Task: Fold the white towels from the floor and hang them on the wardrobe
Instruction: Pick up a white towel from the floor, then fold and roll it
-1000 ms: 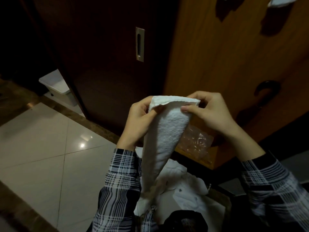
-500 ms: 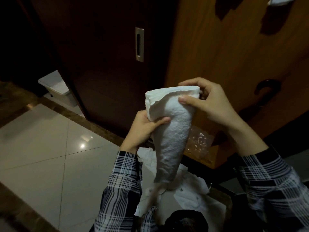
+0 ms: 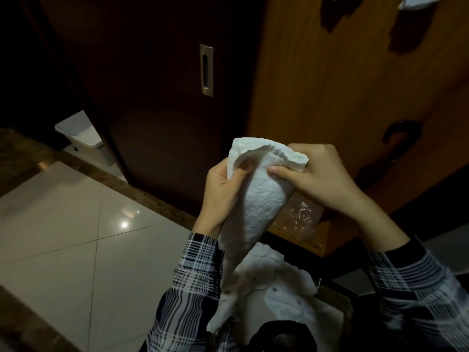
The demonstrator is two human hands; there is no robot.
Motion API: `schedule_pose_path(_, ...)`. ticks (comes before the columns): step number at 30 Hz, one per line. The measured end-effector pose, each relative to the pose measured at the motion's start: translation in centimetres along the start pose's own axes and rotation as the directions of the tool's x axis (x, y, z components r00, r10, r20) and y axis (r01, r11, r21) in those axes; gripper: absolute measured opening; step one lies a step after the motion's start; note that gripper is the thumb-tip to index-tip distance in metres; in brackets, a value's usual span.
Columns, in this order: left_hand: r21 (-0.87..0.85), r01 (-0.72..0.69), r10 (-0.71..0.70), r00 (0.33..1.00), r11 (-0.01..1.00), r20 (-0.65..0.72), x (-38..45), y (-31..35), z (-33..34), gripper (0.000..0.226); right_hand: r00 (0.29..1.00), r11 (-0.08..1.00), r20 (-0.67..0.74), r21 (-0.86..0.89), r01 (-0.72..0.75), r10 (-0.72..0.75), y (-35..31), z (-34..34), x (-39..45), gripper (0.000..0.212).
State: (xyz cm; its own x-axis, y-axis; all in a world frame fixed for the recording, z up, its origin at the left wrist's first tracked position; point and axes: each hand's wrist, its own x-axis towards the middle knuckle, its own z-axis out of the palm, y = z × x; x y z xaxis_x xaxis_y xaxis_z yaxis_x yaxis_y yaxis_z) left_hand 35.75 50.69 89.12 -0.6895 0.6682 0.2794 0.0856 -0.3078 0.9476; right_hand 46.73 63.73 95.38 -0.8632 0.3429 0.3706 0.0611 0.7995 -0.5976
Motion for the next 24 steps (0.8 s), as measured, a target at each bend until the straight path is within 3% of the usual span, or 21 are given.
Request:
schedule_pose_path(1,-0.014,-0.003,0.003,1.0,1.0,0.0,0.0,0.1,0.0,0.007,1.0,1.0,0.007,0.019,0.01,-0.01,-0.1,0.0,-0.2,0.01)
schedule_pose_path(4,-0.063,0.019,-0.017,0.999,0.998,0.03,-0.1,0.2,-0.4,0.01,0.979,0.993,0.17,0.071,0.099,-0.11,-0.4,-0.7,-0.6,0.062)
schedule_pose_path(6,-0.099,0.055,-0.049,0.997,0.994,0.061,-0.1,0.4,-0.8,0.016,0.922,0.974,0.316,0.099,0.203,-0.224,-0.4,-1.6,-1.1,0.077)
schedule_pose_path(11,-0.148,0.195,-0.165,0.967,0.97,0.194,-0.6,0.0,-1.8,0.025,0.815,0.939,0.504,-0.024,0.343,-0.285,-0.3,-3.6,-0.8,0.075)
schedule_pose_path(13,-0.137,0.226,-0.187,0.95,0.965,0.25,-0.9,-0.4,-1.8,0.041,0.79,0.91,0.525,-0.069,0.408,-0.315,-0.5,-3.6,-0.3,0.072)
schedule_pose_path(15,-0.123,0.248,-0.201,0.931,0.961,0.306,-1.0,-0.7,-1.6,0.046,0.77,0.885,0.536,-0.082,0.457,-0.348,-1.0,-3.2,0.2,0.052)
schedule_pose_path(18,-0.103,0.259,-0.211,0.917,0.96,0.338,-1.0,-0.8,-0.8,0.033,0.742,0.845,0.576,-0.158,0.511,-0.341,-1.4,-2.9,0.5,0.024)
schedule_pose_path(20,-0.082,0.248,-0.211,0.925,0.965,0.318,-1.0,-1.0,0.0,0.02,0.754,0.83,0.565,-0.204,0.52,-0.334,-1.3,-2.9,0.6,0.019)
schedule_pose_path(24,-0.029,0.168,-0.154,0.952,0.985,0.265,-0.8,-1.0,1.1,0.022,0.844,0.886,0.452,-0.209,0.414,-0.289,-0.7,-2.5,0.8,0.04)
